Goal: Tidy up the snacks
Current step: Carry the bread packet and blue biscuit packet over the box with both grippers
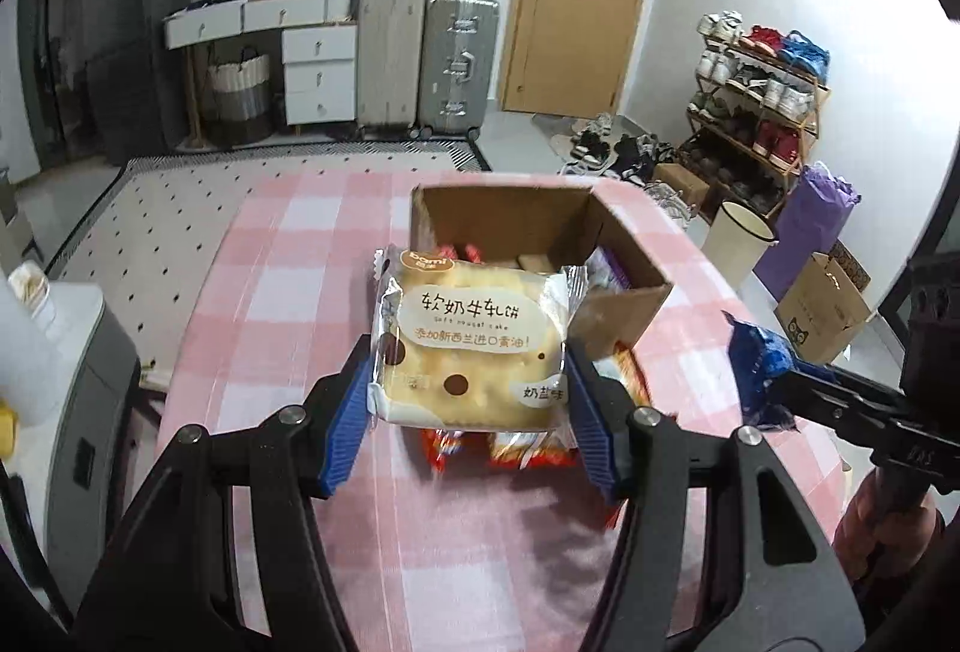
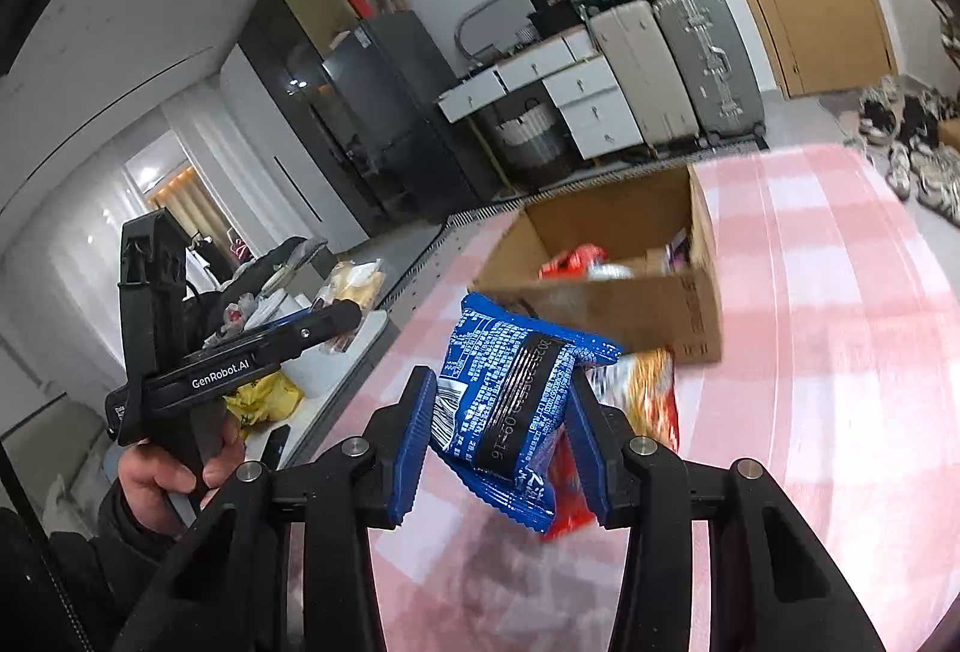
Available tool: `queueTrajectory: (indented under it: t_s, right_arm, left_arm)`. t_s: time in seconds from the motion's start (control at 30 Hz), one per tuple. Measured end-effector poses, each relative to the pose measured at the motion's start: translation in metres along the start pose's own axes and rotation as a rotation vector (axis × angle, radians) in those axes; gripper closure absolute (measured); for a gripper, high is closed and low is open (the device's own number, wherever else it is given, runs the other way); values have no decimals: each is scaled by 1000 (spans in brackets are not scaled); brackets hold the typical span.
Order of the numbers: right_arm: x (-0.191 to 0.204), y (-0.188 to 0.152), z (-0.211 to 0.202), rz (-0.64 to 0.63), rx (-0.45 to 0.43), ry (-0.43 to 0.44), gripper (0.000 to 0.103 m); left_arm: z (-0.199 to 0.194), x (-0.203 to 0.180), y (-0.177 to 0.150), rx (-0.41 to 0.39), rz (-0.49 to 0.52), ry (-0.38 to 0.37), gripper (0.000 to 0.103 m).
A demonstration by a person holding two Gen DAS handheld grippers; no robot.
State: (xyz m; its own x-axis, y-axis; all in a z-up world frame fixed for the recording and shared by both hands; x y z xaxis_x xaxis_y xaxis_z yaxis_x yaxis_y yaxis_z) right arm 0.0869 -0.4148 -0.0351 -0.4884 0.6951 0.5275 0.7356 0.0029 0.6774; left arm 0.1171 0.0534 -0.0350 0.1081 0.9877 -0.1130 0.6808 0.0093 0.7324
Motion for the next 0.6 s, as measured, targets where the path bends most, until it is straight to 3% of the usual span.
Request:
queueTrajectory:
  t_s: [0.33,0.6]
  right_arm:
    - [10,62,3,-95,-34,-22,60]
    - [10,114,23,-140,-31,-44,60]
  left_arm:
    - [2,-22,64,-27,74,-22,46]
    - [26,-29,123,-10,55,-63,46]
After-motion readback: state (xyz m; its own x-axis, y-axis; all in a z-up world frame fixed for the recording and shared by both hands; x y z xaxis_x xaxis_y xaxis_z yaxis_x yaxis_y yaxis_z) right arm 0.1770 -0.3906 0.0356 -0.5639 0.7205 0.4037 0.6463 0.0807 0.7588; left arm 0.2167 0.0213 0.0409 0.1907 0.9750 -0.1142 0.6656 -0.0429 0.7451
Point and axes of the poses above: each gripper's, at about its wrist camera, not at the fingertips, and z roughly the way its jaws point, x to its left, y to its top, the point moved 4 cm from there along z, roughly the way its jaws point, and after that the axes turned 4 degrees about x, right-handed, at the moved point
